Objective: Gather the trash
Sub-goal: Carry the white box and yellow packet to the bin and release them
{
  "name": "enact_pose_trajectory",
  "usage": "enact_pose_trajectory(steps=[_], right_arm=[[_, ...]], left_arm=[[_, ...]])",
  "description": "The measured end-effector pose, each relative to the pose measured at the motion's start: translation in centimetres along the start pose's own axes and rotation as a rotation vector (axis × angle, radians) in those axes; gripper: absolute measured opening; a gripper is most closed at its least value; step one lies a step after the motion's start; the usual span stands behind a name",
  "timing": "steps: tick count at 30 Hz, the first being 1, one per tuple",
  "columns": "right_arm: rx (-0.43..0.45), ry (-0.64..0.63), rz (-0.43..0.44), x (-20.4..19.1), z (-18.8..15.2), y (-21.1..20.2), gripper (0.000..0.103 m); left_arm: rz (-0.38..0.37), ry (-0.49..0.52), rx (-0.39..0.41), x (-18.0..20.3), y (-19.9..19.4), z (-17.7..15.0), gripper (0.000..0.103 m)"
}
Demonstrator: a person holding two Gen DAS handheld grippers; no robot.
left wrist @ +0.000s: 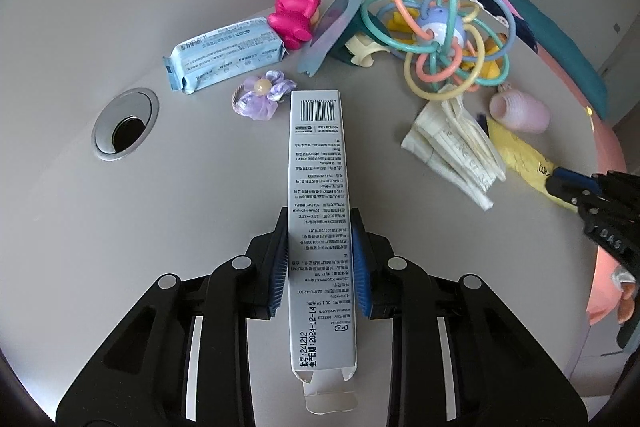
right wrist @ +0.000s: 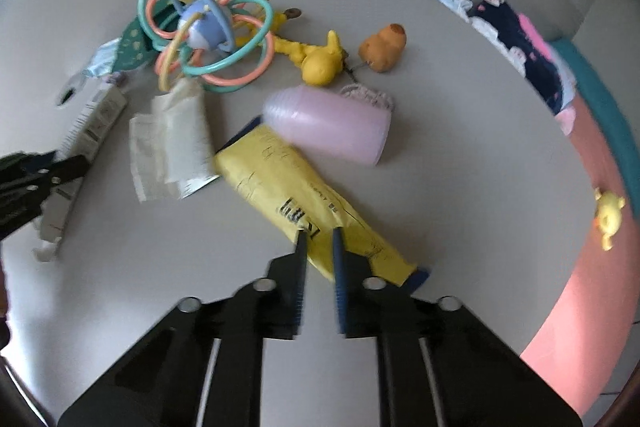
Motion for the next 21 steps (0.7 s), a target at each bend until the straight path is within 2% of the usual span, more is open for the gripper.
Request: enact_pose_trajectory(steps=[4,9,15,21], right_arm=[[0.046,0.138,0.098,0.5,-1.1,-1.2,0.003],[0.105,0.204,0.186,0.1,-2.5,-4.0,0.002],[0.2,0.252,0.212,0.6,-4.2,-8.2,0.002],[0.246,0.314,0.19,3.4,-8.0,-11.3,0.002]], left_arm=[[-0.008,-0.003,0.013,0.0,-1.0,-0.8,0.028],[-0.024,0.019,0.052,0.6,-3.4,-1.2,0.028],[-0.066,0.06,0.088,3.3,-6.2,-1.9,0.028],[-0.124,0.137,0.092,9.6,-7.4,-2.8,0.028]])
Point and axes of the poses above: each gripper's, at about its wrist camera, not at the fingertips, and y roughly the way its jaws point, x to its right, z to its top, the point moved 7 cm from there along y, roughly the way its jaws point, and after that the axes turned 3 degrees about z, right-handed, at the moved point
